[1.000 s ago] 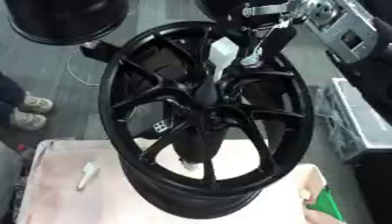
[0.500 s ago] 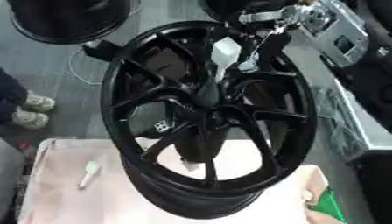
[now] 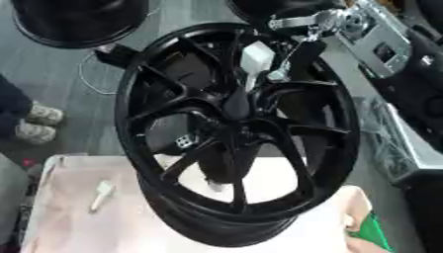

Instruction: Pull the pin out of the wheel hub.

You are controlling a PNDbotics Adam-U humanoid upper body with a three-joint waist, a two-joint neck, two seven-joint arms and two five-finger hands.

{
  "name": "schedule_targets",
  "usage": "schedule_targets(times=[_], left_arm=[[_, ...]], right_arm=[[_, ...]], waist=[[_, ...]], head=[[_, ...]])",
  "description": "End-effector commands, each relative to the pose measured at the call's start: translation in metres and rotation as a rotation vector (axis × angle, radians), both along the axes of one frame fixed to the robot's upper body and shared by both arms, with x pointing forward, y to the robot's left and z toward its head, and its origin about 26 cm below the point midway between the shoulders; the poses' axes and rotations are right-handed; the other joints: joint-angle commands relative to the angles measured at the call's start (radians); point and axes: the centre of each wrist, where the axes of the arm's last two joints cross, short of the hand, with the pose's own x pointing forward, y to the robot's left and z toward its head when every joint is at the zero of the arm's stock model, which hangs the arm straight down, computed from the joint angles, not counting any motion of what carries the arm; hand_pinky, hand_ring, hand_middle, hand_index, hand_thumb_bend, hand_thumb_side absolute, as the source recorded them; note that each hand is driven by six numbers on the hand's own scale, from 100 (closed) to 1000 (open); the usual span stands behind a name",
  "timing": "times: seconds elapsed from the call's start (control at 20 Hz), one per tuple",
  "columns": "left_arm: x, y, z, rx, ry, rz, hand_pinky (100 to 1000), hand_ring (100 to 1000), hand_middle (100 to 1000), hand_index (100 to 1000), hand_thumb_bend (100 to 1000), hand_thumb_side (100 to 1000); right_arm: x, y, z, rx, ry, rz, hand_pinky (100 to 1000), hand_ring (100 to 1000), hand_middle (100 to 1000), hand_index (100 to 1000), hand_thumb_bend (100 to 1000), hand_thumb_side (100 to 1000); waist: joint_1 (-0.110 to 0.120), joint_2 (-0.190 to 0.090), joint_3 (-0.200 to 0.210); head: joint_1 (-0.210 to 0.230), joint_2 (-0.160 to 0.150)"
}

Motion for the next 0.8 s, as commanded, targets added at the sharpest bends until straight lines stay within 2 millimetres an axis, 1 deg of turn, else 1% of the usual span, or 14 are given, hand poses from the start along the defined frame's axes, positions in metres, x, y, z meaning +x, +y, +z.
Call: schedule_targets(times=[0.05, 0.2, 0.55, 0.8], left_arm=[[0.001, -0.001, 0.008, 0.005, -0.025, -0.009, 620, 687, 667, 778, 166, 1000], [0.001, -0.001, 0.008, 0.005, -0.024, -0.008, 620, 686, 667, 778, 166, 1000], [0.001, -0.001, 0.007, 0.004, -0.023, -0.007, 620, 685, 666, 778, 167, 1000], [0.001, -0.001, 0.007, 0.005, -0.022, -0.008, 620, 685, 666, 778, 166, 1000]], right_arm=[[0.000, -0.005, 0.013, -0.001, -0.042, -0.020, 430, 384, 750, 807, 235, 243], [0.000, -0.005, 0.012, 0.010, -0.050, -0.026, 427, 382, 706, 767, 225, 250], [-0.012, -0.012, 0.012, 0.031, -0.073, -0.030, 412, 366, 590, 662, 202, 236], [-0.015, -0.012, 0.012, 0.038, -0.078, -0.032, 411, 365, 582, 654, 199, 234]], waist=[[0.004, -0.013, 0.000], [0.003, -0.013, 0.000], [0.001, -0.012, 0.000], [0.001, -0.012, 0.001]], head=[[0.001, -0.002], [0.003, -0.002], [0.005, -0.002], [0.005, -0.002]])
